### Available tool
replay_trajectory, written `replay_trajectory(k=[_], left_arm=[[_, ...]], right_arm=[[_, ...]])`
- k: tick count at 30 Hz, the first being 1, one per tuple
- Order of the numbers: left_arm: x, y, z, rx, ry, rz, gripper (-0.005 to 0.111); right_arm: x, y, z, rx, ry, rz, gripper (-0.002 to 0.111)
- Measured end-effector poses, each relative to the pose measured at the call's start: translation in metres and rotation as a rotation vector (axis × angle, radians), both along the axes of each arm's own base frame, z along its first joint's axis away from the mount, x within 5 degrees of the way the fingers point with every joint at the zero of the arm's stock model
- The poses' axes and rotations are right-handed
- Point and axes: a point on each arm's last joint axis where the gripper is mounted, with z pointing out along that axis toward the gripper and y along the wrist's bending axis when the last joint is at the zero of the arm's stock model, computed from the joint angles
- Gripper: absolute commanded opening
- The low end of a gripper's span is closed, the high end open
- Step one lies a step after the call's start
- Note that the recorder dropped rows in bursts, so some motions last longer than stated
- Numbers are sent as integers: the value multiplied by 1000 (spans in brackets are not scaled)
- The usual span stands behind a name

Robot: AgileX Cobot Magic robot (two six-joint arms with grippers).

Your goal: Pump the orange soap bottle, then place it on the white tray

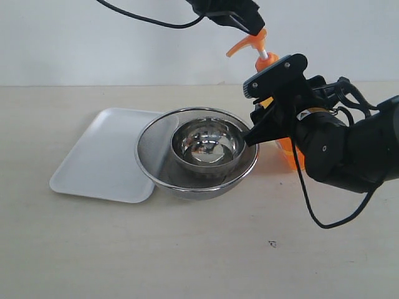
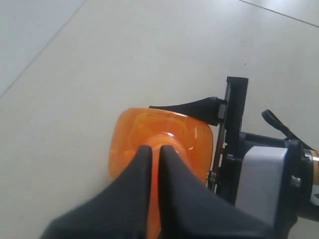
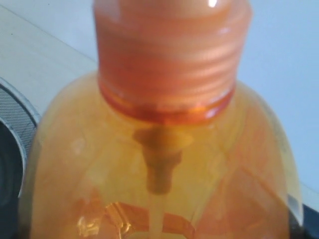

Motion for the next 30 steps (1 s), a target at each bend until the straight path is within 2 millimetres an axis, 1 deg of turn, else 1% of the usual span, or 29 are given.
replay_trajectory(k=[4,7,10,13,14,16,19,21,23,30], left_arm=[[-2,2,5,24,-29,5,5],[-7,4,12,51,-69,10,5],[-10,8,24,60,-123,26,5],[-17,14,45,33,-188,46,5],[-21,17,56,17,-213,52,5],[-28,21,71,-3,-243,57,5],[-33,24,80,-12,-258,57,5],[-34,24,79,-5,-248,50,5],[-33,23,72,12,-224,40,5],[-18,11,32,63,-102,10,5]], right_arm=[[0,0,0,-5,-2,6,0],[0,1,0,-9,0,15,0],[0,3,1,9,-1,19,0],[0,4,1,15,3,23,0],[0,4,1,15,3,23,0],[0,4,1,15,3,23,0],[0,4,1,15,3,23,0],[0,4,1,15,3,23,0],[0,4,1,15,3,23,0],[0,4,1,17,3,23,0]])
